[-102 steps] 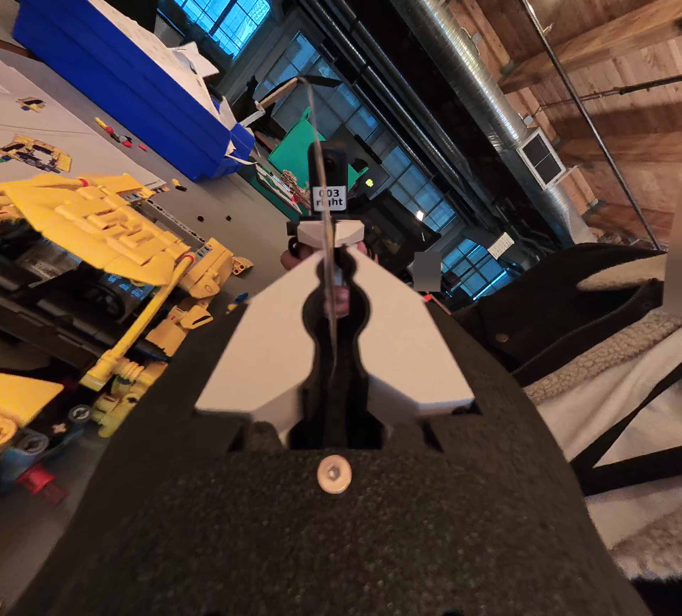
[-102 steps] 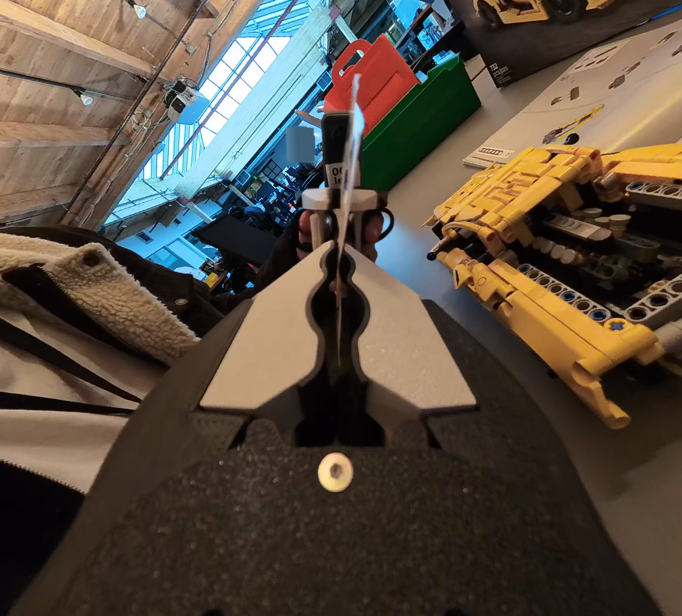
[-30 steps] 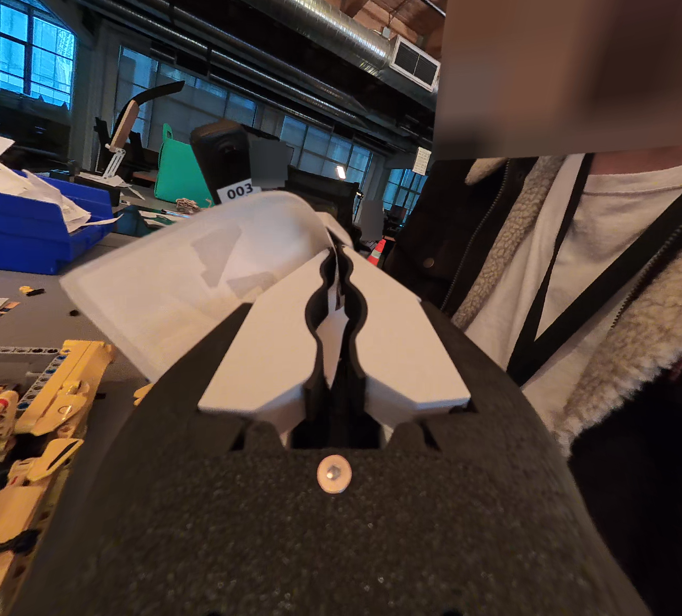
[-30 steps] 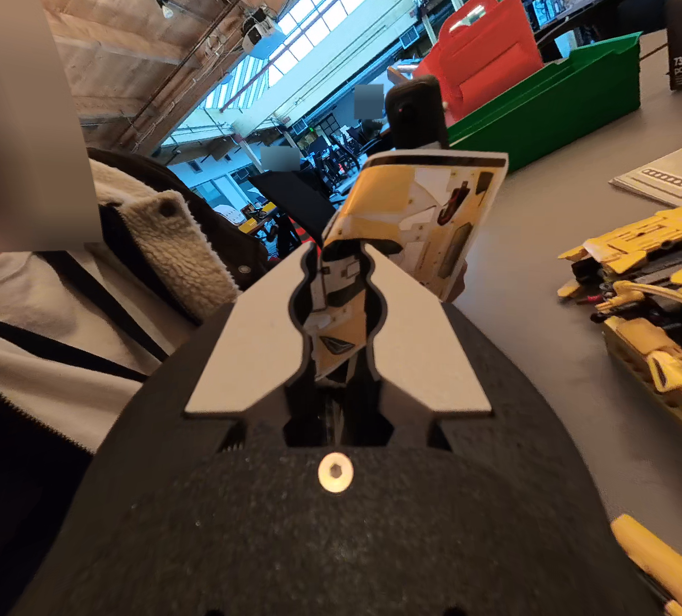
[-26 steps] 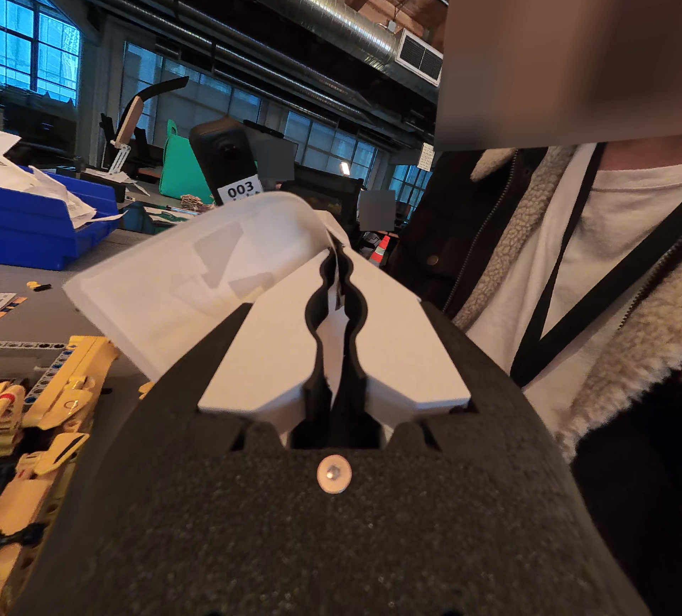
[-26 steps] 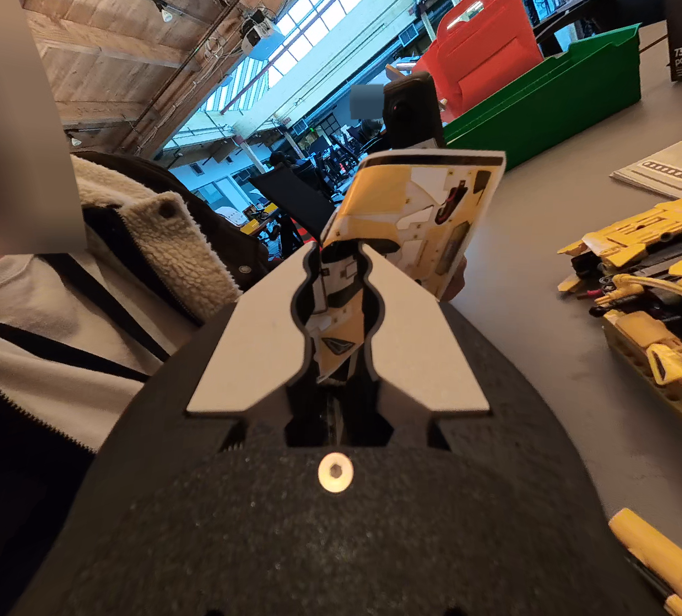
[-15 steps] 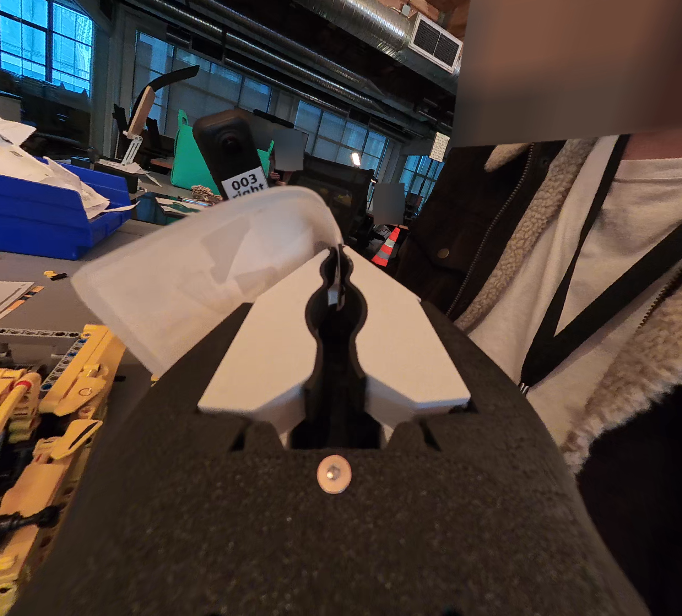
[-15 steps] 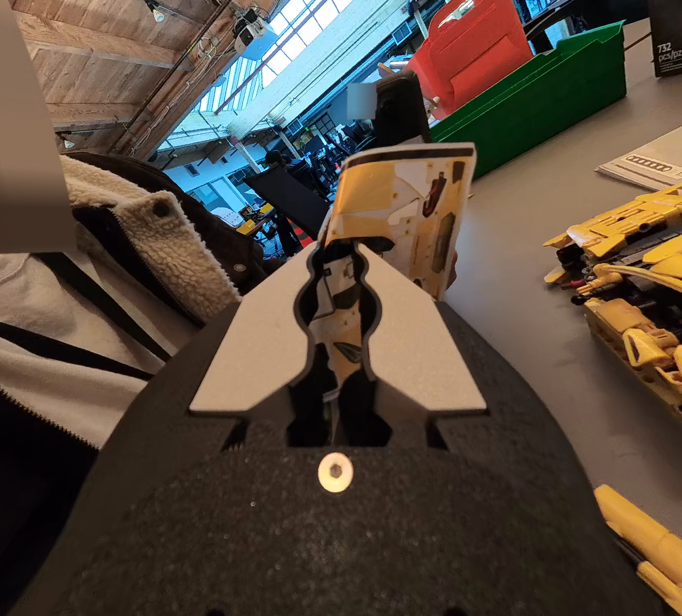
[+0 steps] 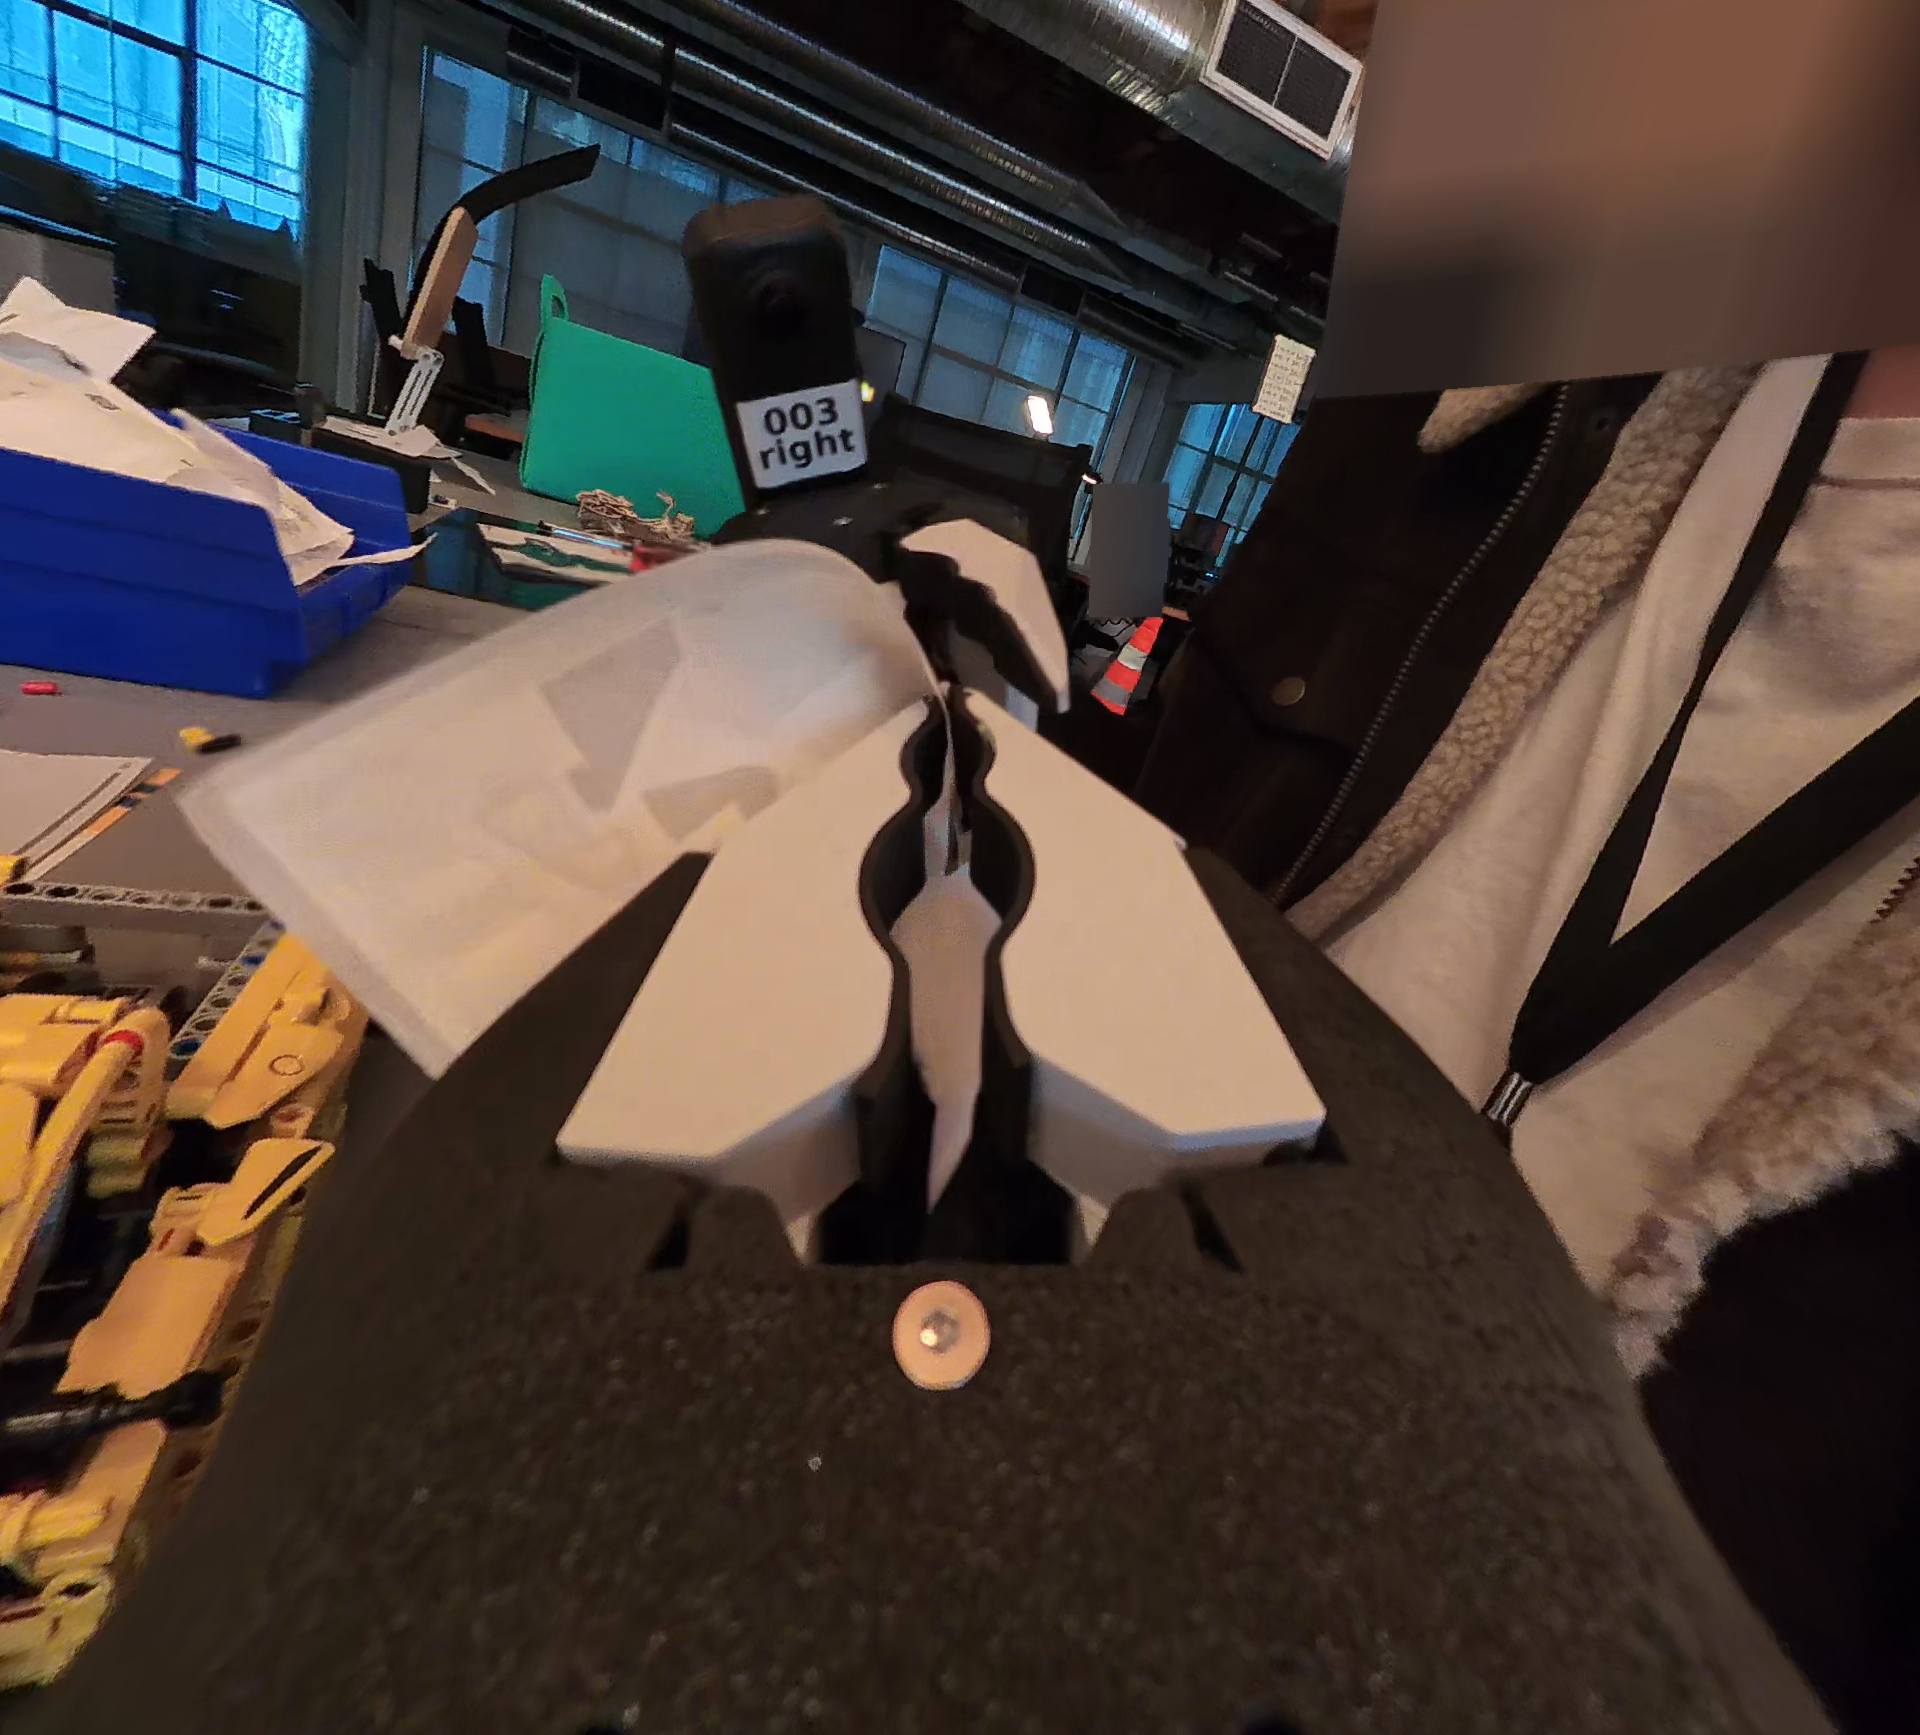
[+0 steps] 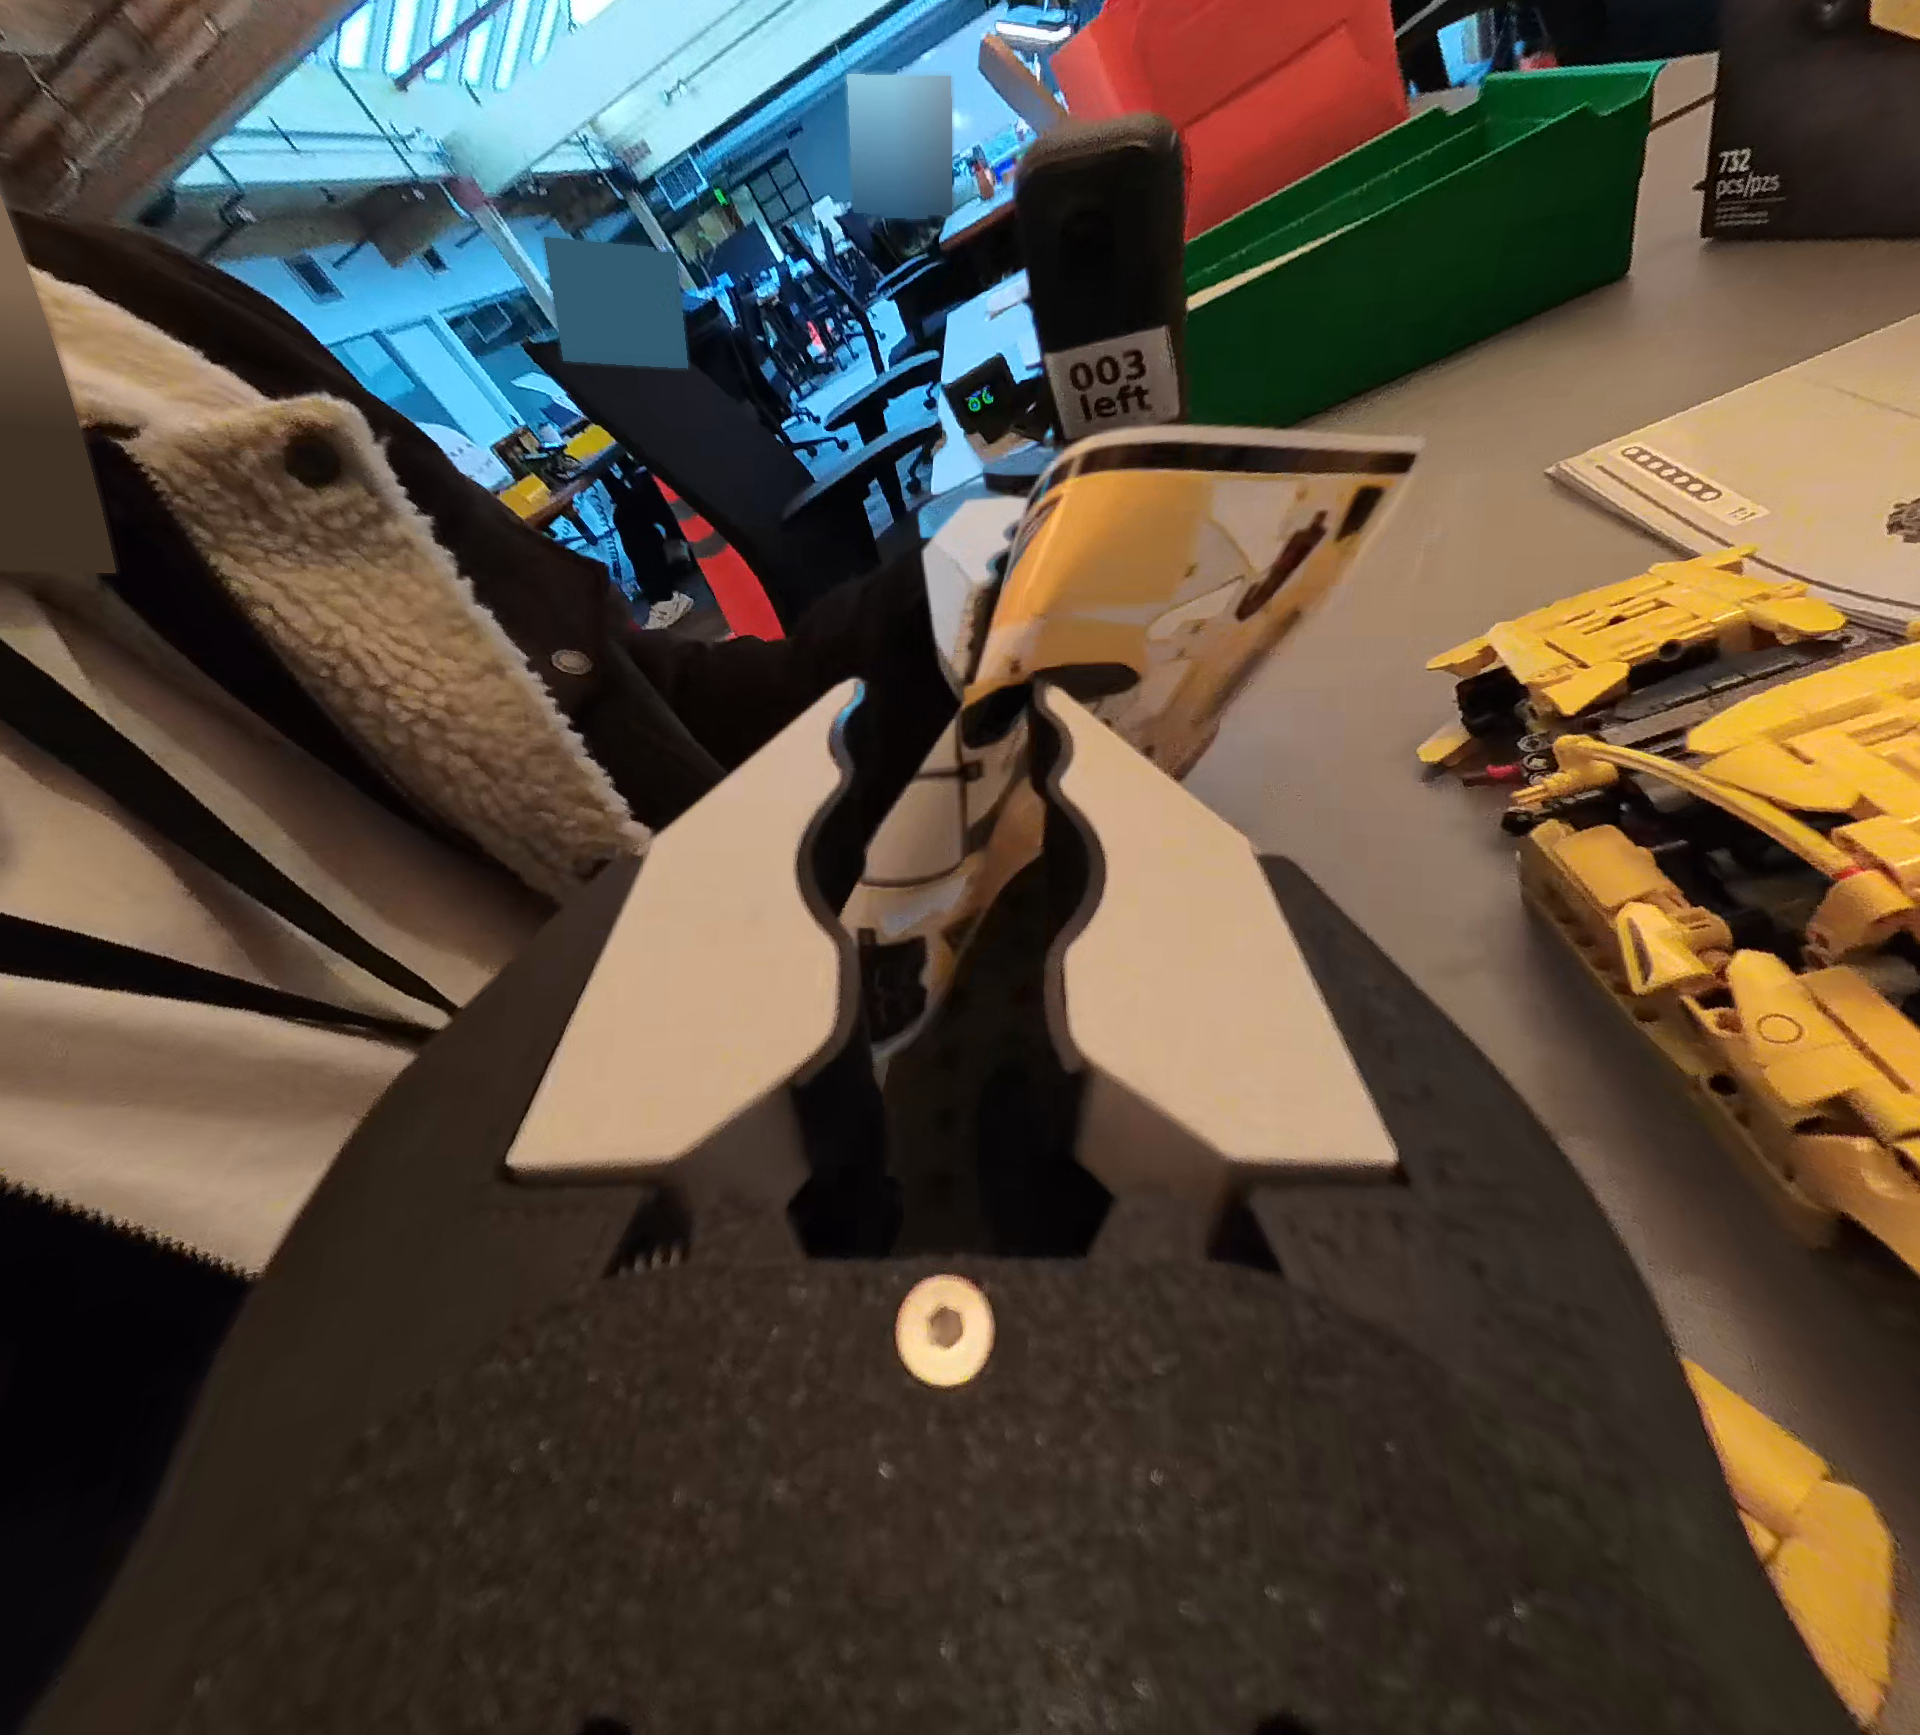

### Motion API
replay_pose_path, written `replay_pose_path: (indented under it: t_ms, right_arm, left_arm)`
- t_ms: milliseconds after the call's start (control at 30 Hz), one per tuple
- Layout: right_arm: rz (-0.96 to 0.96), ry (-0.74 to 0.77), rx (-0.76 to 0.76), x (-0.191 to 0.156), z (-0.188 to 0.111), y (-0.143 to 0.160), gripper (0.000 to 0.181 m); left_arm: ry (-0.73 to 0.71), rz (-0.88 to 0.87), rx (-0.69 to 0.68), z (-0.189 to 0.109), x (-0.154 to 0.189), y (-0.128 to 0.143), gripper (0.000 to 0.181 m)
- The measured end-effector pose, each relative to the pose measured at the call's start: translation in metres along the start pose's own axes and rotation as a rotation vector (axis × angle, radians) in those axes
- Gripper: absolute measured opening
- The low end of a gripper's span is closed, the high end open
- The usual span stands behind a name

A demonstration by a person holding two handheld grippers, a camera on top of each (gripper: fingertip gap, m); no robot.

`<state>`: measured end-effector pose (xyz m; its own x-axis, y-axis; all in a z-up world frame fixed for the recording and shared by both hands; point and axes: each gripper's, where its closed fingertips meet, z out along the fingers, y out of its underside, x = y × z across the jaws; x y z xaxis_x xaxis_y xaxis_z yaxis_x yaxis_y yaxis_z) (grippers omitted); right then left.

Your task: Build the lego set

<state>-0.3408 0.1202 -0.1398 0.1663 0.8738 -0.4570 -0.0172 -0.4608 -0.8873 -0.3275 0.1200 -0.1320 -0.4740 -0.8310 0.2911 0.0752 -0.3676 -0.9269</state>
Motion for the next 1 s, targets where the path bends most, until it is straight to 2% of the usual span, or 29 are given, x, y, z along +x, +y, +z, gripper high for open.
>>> replay_pose_path:
  t_ms: [367,667,1000]
  right_arm:
    - [0.077,-0.064,0.060,0.005,-0.005,-0.002,0.014]
    - [0.138,-0.112,0.114,0.010,-0.011,-0.003,0.014]
    - [0.106,-0.033,0.093,0.022,-0.018,-0.001,0.012]
  left_arm:
    - [-0.005,0.007,-0.014,0.002,0.000,0.003,0.000]
    - [-0.010,0.004,-0.019,0.001,-0.001,0.003,0.000]
    - [-0.022,-0.001,-0.018,0.000,-0.003,0.003,0.000]
